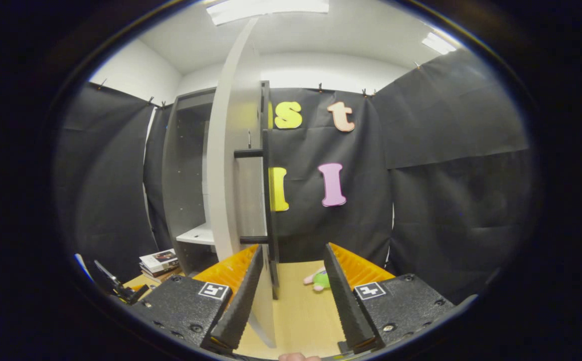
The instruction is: Open the cabinet door with the right hand, grasp the bottle in the cabinet with the left hand and place it on the coaster, then close the cabinet door with the right hand.
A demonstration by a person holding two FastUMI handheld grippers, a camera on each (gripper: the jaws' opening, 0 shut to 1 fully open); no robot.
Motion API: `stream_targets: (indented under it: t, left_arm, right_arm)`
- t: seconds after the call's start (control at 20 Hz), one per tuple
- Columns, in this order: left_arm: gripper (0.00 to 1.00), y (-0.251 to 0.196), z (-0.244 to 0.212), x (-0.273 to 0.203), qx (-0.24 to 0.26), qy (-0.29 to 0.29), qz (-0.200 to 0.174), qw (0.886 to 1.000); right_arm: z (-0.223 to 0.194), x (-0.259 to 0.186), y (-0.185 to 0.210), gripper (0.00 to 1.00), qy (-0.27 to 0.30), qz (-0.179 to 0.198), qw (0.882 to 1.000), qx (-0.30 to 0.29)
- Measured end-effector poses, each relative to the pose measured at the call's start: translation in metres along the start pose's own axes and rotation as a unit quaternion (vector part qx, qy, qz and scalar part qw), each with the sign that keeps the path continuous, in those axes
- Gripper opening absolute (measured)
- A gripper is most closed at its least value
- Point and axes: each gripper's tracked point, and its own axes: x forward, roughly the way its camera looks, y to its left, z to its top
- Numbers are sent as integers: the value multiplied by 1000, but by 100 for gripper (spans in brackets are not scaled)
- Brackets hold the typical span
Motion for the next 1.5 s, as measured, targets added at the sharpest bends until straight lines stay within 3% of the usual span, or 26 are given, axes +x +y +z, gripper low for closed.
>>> stream_targets:
  t: [0.15, 0.4, 0.6, 0.75, 1.35, 1.5]
  left_arm:
    - [92, 2, 51, -5, 2, -10, -7, 1000]
    - [96, 8, 125, -20, -22, 24, 7, 999]
    - [96, 19, 188, -28, -12, -2, 5, 1000]
    - [96, 22, 215, -35, 0, -16, 3, 1000]
    - [96, 25, 223, -58, -3, -18, 11, 1000]
    - [96, 32, 219, -58, -5, -15, 18, 1000]
  right_arm:
    - [3, -1, -4, 77, -5, 4, 1000, -3]
    - [14, -10, -13, 80, -23, 7, 1000, 10]
    - [23, -6, -35, 80, -32, -12, 999, 2]
    - [31, 9, -31, 80, -38, 3, 999, 3]
    - [35, 21, -10, 74, -40, 19, 999, 18]
    - [34, 18, 17, 76, -41, 46, 998, 6]
